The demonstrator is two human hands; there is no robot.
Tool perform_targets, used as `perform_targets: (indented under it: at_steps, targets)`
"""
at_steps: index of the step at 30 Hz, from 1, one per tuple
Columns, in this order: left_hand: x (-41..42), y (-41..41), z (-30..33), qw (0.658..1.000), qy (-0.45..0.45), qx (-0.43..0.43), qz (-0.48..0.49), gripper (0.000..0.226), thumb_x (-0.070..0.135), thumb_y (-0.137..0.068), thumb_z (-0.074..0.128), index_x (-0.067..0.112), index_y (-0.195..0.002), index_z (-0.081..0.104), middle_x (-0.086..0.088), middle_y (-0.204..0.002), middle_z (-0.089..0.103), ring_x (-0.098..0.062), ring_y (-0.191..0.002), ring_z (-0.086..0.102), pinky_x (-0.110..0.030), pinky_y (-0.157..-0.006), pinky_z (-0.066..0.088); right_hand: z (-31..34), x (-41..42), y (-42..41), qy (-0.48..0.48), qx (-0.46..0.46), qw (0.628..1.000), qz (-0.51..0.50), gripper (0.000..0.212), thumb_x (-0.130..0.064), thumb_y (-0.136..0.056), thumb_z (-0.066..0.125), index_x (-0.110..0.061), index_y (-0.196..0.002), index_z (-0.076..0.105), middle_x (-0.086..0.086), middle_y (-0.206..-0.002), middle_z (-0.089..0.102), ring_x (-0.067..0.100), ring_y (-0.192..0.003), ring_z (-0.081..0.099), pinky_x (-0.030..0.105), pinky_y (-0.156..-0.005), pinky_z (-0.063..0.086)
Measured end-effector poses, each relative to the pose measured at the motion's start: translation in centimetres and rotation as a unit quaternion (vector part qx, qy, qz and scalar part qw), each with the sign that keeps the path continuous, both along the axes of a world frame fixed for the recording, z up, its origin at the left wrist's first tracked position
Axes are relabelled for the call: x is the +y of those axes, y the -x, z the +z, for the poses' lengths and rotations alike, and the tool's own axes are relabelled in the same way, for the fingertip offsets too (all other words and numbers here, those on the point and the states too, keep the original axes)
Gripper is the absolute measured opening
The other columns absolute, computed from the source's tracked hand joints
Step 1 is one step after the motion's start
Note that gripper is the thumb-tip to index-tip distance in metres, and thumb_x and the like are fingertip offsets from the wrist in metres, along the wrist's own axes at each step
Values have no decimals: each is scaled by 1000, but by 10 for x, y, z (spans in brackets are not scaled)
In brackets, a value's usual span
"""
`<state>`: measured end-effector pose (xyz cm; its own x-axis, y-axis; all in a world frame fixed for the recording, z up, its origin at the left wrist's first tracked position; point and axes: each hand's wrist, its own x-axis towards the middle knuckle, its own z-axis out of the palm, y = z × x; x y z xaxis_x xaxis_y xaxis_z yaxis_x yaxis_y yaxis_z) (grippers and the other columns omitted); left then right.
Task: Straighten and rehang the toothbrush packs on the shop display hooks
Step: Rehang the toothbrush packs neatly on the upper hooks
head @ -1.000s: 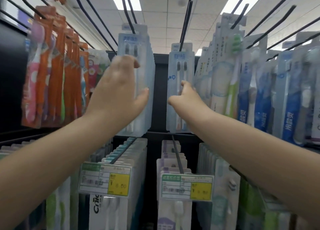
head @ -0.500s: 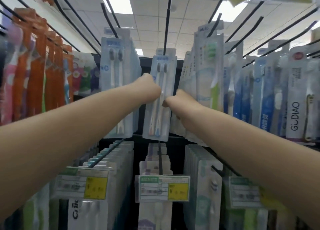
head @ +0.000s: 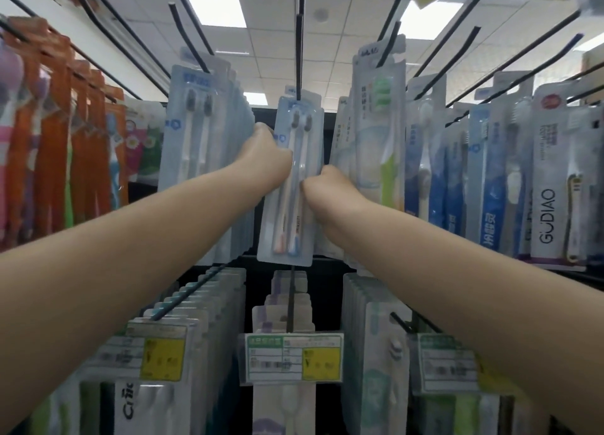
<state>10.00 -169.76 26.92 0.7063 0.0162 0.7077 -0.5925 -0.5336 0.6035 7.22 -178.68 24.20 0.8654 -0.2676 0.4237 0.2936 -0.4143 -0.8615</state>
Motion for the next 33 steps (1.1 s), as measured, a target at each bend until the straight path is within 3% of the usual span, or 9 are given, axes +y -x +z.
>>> perform_targets:
  at_steps: [7, 9, 11, 14, 20, 24, 27, 30, 33]
  targets:
    - [3, -2, 1, 998, 43, -8, -39, 12, 14, -95, 41, 19, -104, 35, 2, -73, 42, -10, -60, 39, -23, -49, 29, -4, 13, -4, -44, -21, 999, -4, 31, -8, -89, 39, -4, -120, 42, 15, -115, 52, 32, -103, 53, 43, -97, 43]
    - [5, -4, 3, 998, 46, -21, -36, 13, 13, -94, 43, 20, -104, 40, 3, -73, 44, -10, -60, 41, -24, -49, 30, -5, 13, -6, -66, -25, 998, -1, 33, -11, -88, 41, -9, -121, 43, 17, -121, 51, 31, -105, 53, 48, -97, 44]
    - [7, -7, 4, 998, 48, -27, -34, 13, 15, -93, 45, 22, -103, 42, 4, -73, 45, -10, -61, 42, -25, -50, 30, -5, 10, -5, -114, -12, 993, 9, 31, -12, -93, 40, -7, -124, 45, 19, -123, 52, 26, -97, 53, 42, -95, 45]
    - [10, -10, 1, 997, 51, -43, -40, 17, 19, -92, 50, 20, -109, 50, 4, -76, 47, -16, -69, 46, -26, -59, 35, -5, 6, -7, -116, -32, 993, 18, 30, -6, -93, 39, 2, -122, 46, 21, -123, 53, 36, -108, 54, 36, -85, 44]
    - [12, -15, 1, 998, 33, -38, -34, 24, 23, -93, 51, 15, -115, 55, 1, -81, 49, -20, -76, 48, -29, -67, 38, 0, 8, -3, -113, -51, 992, 21, 12, -12, -94, 42, -24, -97, 44, 6, -112, 58, 30, -106, 57, 46, -98, 45]
    - [12, -15, 1, 998, 34, -45, -33, 22, 24, -94, 51, 13, -112, 57, 3, -74, 48, -20, -75, 49, -27, -67, 38, -3, 5, -3, -124, -50, 991, 26, 15, -10, -94, 37, -24, -95, 44, 5, -104, 57, 30, -105, 56, 47, -97, 46]
    - [11, -16, -2, 997, 34, -68, -24, 22, 25, -94, 50, 15, -112, 57, 5, -75, 49, -16, -73, 47, -24, -64, 35, -5, 6, -4, -103, -51, 993, 26, 24, -9, -90, 40, -22, -109, 44, 8, -112, 57, 31, -104, 57, 48, -95, 47]
    - [10, -17, -3, 996, 34, -86, -16, 22, 25, -94, 50, 14, -112, 57, 6, -71, 47, -14, -69, 45, -25, -55, 31, -4, 8, -4, -125, -53, 990, 25, 16, -10, -89, 40, -22, -98, 44, 11, -112, 58, 32, -103, 58, 49, -93, 48]
    - [10, -14, -2, 996, 30, -89, -11, 26, 25, -94, 50, 13, -116, 58, -4, -86, 57, -24, -80, 52, -24, -64, 33, -2, 8, -8, -187, -35, 982, 18, 20, -12, -95, 35, -21, -94, 53, 14, -114, 60, 34, -106, 58, 50, -94, 48]
